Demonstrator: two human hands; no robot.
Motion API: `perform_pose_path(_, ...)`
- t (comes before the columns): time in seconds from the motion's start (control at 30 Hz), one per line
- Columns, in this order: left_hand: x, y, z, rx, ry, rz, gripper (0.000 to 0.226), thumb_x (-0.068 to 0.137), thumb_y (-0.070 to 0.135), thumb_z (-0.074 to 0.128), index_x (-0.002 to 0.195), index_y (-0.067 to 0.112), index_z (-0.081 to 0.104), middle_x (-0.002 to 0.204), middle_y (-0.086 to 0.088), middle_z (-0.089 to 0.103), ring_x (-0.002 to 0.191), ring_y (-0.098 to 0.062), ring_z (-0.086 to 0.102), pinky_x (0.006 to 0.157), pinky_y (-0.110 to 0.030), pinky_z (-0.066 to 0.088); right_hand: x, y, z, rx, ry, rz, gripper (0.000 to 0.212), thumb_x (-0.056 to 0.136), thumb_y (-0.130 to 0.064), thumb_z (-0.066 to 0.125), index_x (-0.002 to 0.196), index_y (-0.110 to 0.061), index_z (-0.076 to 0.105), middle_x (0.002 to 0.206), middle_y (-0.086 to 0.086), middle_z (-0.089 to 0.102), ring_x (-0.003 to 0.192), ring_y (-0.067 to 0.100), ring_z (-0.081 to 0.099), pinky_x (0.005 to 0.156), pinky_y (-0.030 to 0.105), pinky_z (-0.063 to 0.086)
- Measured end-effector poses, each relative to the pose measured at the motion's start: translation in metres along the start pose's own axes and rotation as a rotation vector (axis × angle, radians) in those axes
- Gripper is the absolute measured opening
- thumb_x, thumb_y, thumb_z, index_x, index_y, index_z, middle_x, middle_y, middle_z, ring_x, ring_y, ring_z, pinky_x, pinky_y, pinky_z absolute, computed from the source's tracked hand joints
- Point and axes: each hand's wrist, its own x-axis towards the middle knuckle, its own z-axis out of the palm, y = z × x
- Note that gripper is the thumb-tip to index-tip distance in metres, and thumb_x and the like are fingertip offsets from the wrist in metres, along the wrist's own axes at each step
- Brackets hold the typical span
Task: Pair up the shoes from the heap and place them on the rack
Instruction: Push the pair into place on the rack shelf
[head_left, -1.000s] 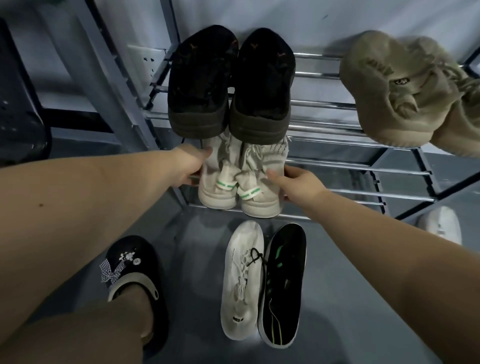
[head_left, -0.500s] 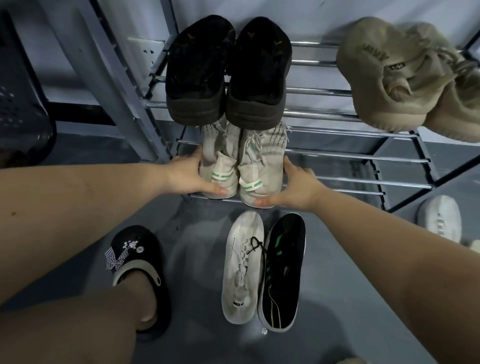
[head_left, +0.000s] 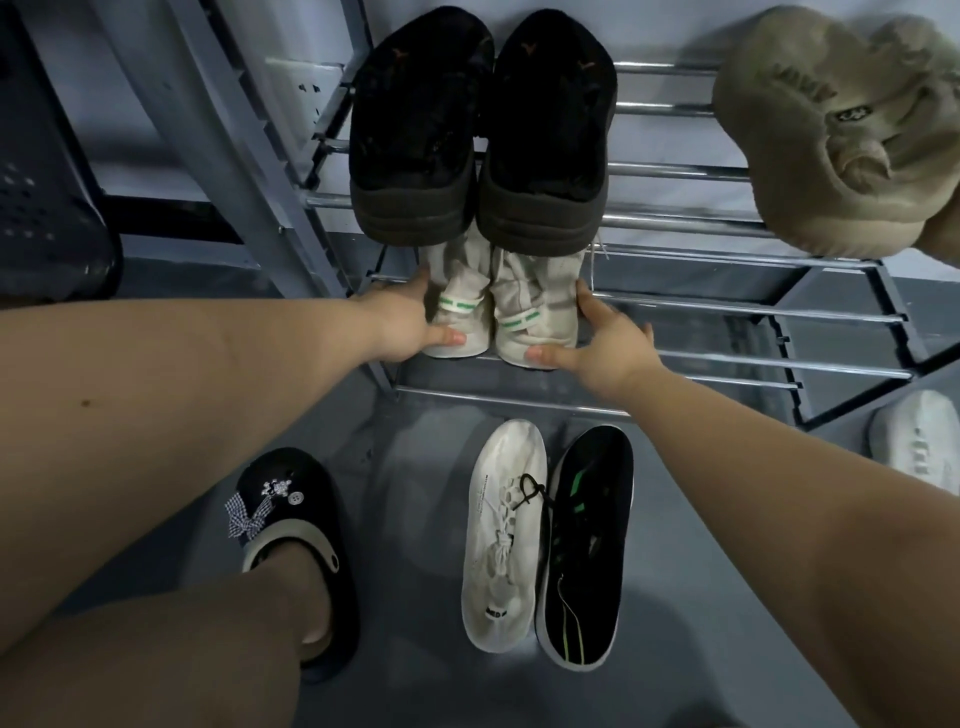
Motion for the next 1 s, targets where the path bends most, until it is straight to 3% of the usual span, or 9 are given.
perform_pose_path(0.07, 0.007, -0.002, 0.000, 0.036, -0.002, -0.008, 0.119, 0.058, 0.080, 0.056, 0.148, 0.038, -0.009, 0.158, -0.005, 0.019, 0.140, -0.030, 0.029, 0.111, -0.042, 0.033, 0.003, -0.002, 0.000, 0.041, 0.005, 0.005, 0.099, 0.076, -0.055, 0.068, 0.152, -0.033, 0.010, 0.150, 0.000, 0.040, 0.146, 0.019, 0.017, 0.119, 0.045, -0.007)
perform_pose_path(0.17, 0.011, -0.002, 0.001, 0.077, 0.004, -0.033, 0.133, 0.039, 0.093, 0.045, 0.147, 0.040, -0.011, 0.158, -0.007, 0.016, 0.140, -0.031, 0.030, 0.111, -0.043, 0.034, 0.002, -0.005, 0.000, 0.020, -0.004, 0.003, 0.097, 0.078, -0.055, 0.067, 0.152, -0.032, 0.008, 0.147, 0.001, 0.043, 0.147, 0.020, 0.015, 0.119, 0.045, -0.007)
perform_pose_path(0.3, 0.004, 0.007, 0.000, 0.166, 0.022, -0.064, 0.110, 0.070, 0.074, 0.055, 0.148, 0.034, -0.012, 0.155, -0.013, 0.022, 0.138, -0.035, 0.030, 0.111, -0.045, 0.032, -0.003, -0.007, -0.003, -0.161, 0.025, -0.014, 0.101, 0.077, -0.063, 0.061, 0.153, -0.026, 0.005, 0.146, 0.004, 0.042, 0.143, 0.023, 0.022, 0.120, 0.047, 0.001)
perform_pose_path(0.4, -0.014, 0.020, 0.000, 0.288, 0.078, -0.057, 0.105, 0.081, 0.066, 0.050, 0.150, 0.018, -0.011, 0.159, -0.011, 0.008, 0.145, -0.031, 0.011, 0.117, -0.042, 0.015, -0.009, -0.008, -0.003, -0.260, 0.040, -0.004, 0.101, 0.078, -0.067, 0.056, 0.153, -0.022, 0.006, 0.150, 0.007, 0.036, 0.140, 0.029, 0.028, 0.118, 0.049, 0.014)
perform_pose_path(0.47, -0.029, 0.029, 0.002, 0.394, 0.152, -0.052, 0.104, 0.084, 0.065, 0.046, 0.149, 0.009, -0.012, 0.159, -0.012, -0.002, 0.147, -0.030, 0.002, 0.118, -0.041, 0.008, -0.017, -0.007, -0.007, -0.314, 0.038, -0.009, 0.101, 0.080, -0.065, 0.056, 0.153, -0.020, 0.003, 0.156, 0.007, 0.026, 0.143, 0.030, 0.022, 0.118, 0.049, 0.015)
perform_pose_path(0.57, -0.056, 0.041, 0.011, 0.518, 0.234, 0.042, 0.104, 0.086, 0.064, 0.043, 0.147, 0.004, -0.016, 0.158, -0.017, -0.010, 0.146, -0.033, -0.003, 0.120, -0.041, 0.004, -0.039, -0.004, -0.019, -0.494, 0.044, -0.096, 0.100, 0.083, -0.063, 0.054, 0.153, -0.018, -0.001, 0.159, 0.006, 0.014, 0.146, 0.028, 0.014, 0.119, 0.048, 0.012)
perform_pose_path(0.73, -0.120, 0.068, 0.043, 0.660, 0.079, 0.228, 0.097, 0.090, 0.064, 0.031, 0.145, 0.005, -0.023, 0.153, -0.015, -0.028, 0.145, -0.030, -0.019, 0.117, -0.039, -0.007, -0.094, 0.016, -0.047, -0.713, 0.018, -0.175, 0.096, 0.086, -0.062, 0.049, 0.153, -0.019, -0.005, 0.161, 0.007, 0.005, 0.148, 0.028, 0.005, 0.120, 0.045, 0.010)
perform_pose_path(0.87, -0.153, 0.097, 0.064, 0.759, 0.078, 0.424, 0.092, 0.091, 0.063, 0.027, 0.147, 0.007, -0.019, 0.155, -0.014, -0.025, 0.145, -0.029, -0.018, 0.118, -0.039, -0.006, -0.147, 0.038, -0.063, -0.829, -0.030, -0.180, 0.093, 0.088, -0.062, 0.045, 0.153, -0.020, -0.006, 0.161, 0.007, 0.000, 0.148, 0.027, 0.002, 0.120, 0.045, 0.009)
perform_pose_path(1.0, -0.193, 0.138, 0.087, 0.655, 0.079, 0.458, 0.091, 0.092, 0.061, 0.032, 0.148, 0.007, -0.015, 0.156, -0.014, -0.021, 0.146, -0.029, -0.014, 0.120, -0.039, -0.005, -0.213, 0.060, -0.079, -0.916, -0.068, -0.157, 0.090, 0.089, -0.064, 0.040, 0.153, -0.019, -0.004, 0.161, 0.007, -0.001, 0.148, 0.027, 0.003, 0.120, 0.045, 0.007)
